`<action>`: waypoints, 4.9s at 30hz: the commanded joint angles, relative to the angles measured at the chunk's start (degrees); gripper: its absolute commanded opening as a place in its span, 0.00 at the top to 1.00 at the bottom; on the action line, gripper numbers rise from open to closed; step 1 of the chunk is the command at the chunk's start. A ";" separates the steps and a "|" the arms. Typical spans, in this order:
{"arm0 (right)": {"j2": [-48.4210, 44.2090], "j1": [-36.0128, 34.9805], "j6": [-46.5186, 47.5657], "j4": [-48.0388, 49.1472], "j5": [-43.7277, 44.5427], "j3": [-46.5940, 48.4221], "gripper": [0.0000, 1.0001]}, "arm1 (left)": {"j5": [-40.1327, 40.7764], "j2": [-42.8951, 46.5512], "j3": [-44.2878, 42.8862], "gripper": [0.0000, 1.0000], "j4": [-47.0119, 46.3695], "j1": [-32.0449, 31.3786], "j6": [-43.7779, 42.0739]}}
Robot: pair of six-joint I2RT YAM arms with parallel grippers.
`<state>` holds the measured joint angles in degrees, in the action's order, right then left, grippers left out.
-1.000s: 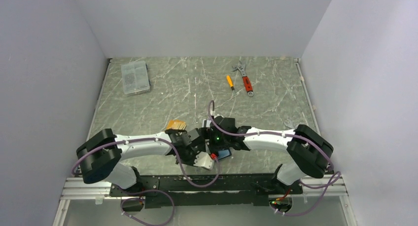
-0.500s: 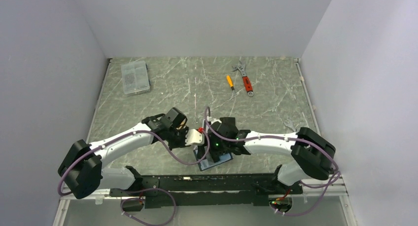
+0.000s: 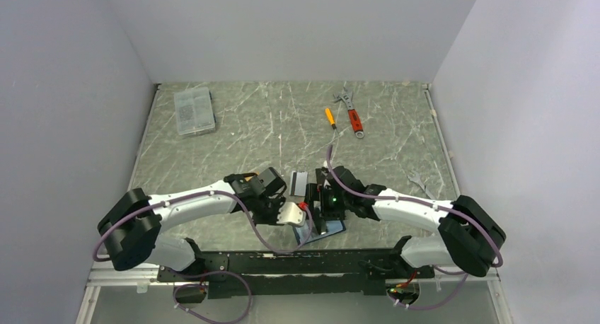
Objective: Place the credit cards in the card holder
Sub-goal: Insert the credit card into the card holder, then pick up the credit card from the center of the board.
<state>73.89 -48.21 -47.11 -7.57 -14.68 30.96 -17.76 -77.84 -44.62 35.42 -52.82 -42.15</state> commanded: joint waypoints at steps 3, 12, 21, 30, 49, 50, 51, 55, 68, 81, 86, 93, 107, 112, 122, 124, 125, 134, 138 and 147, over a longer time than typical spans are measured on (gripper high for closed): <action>-0.82 1.79 -1.06 -5.69 0.66 2.79 0.00 | 0.72 -3.26 -5.58 1.00 -0.51 -5.14 0.14; -4.99 0.29 -0.89 -13.79 8.55 5.00 0.25 | -1.82 -5.48 -7.45 1.00 -1.35 -6.10 0.35; -2.86 1.11 -0.37 -13.41 10.49 2.91 0.70 | 2.58 -8.31 -5.87 1.00 -4.95 -10.88 0.25; -1.54 2.42 0.60 -13.66 12.20 1.71 0.89 | 8.76 -12.30 -4.91 1.00 -9.14 -15.45 -1.24; 3.73 -4.44 -4.81 -4.93 8.01 -0.14 1.00 | 11.81 -13.30 -2.91 1.00 -11.71 -15.74 -1.77; 3.39 -4.63 -5.10 -4.77 7.77 -0.26 1.00 | 12.05 -13.18 -2.68 1.00 -11.81 -15.74 -1.79; 2.94 -4.62 -5.33 -4.48 7.36 -0.49 1.00 | 12.20 -12.97 -2.59 1.00 -11.93 -15.67 -1.79; 1.30 -4.45 -5.34 -5.81 7.21 -1.18 1.00 | 12.63 -12.47 -2.35 1.00 -11.83 -15.24 -2.03; 7.37 -6.89 -4.57 -2.28 4.24 2.11 1.00 | 12.22 -10.46 -2.84 1.00 -10.47 -12.30 -2.39; -6.49 1.53 -0.45 -14.75 6.98 6.09 0.76 | 3.22 -0.88 -6.96 0.94 3.61 -0.11 -3.40; -10.58 8.87 5.29 -20.87 5.28 13.32 0.46 | 2.13 2.55 -10.64 0.82 8.65 5.49 -2.34; -10.38 27.10 12.05 -23.94 -2.77 13.32 0.24 | -0.74 -0.81 -17.93 0.78 11.08 8.52 0.24; -9.13 45.03 7.74 -6.24 -18.75 -6.39 0.18 | -5.75 -9.64 -22.40 0.79 11.47 9.46 1.81; -5.64 45.24 5.34 0.25 -20.54 -9.05 0.24 | -5.94 -9.96 -22.58 0.77 11.69 10.63 2.07; 1.31 45.33 1.94 9.50 -21.79 -11.84 0.36 | -6.26 -8.92 -23.53 0.68 13.05 12.96 1.69; 2.18 45.32 1.65 10.93 -21.73 -12.73 0.38 | -7.35 -8.61 -23.76 0.67 13.67 13.95 1.51; 2.75 45.32 1.58 11.68 -21.76 -13.24 0.39 | -7.80 -8.56 -24.06 0.67 13.97 14.35 1.57; 6.86 45.34 -0.86 19.51 -22.37 -17.10 0.52 | -9.56 -9.44 -26.25 0.66 15.07 15.47 1.98; 4.76 45.34 -1.83 19.90 -21.74 -17.82 0.68 | -10.69 -10.75 -26.63 0.68 14.75 15.42 3.36; -0.57 45.35 -2.60 21.06 -21.74 -18.77 0.97 | -14.18 -14.02 -29.00 0.72 14.90 15.47 5.96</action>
<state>74.72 -2.83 -50.02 12.69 -38.46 12.75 -28.10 -90.98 -70.54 49.63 -37.36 -37.58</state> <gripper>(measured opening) 0.065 0.290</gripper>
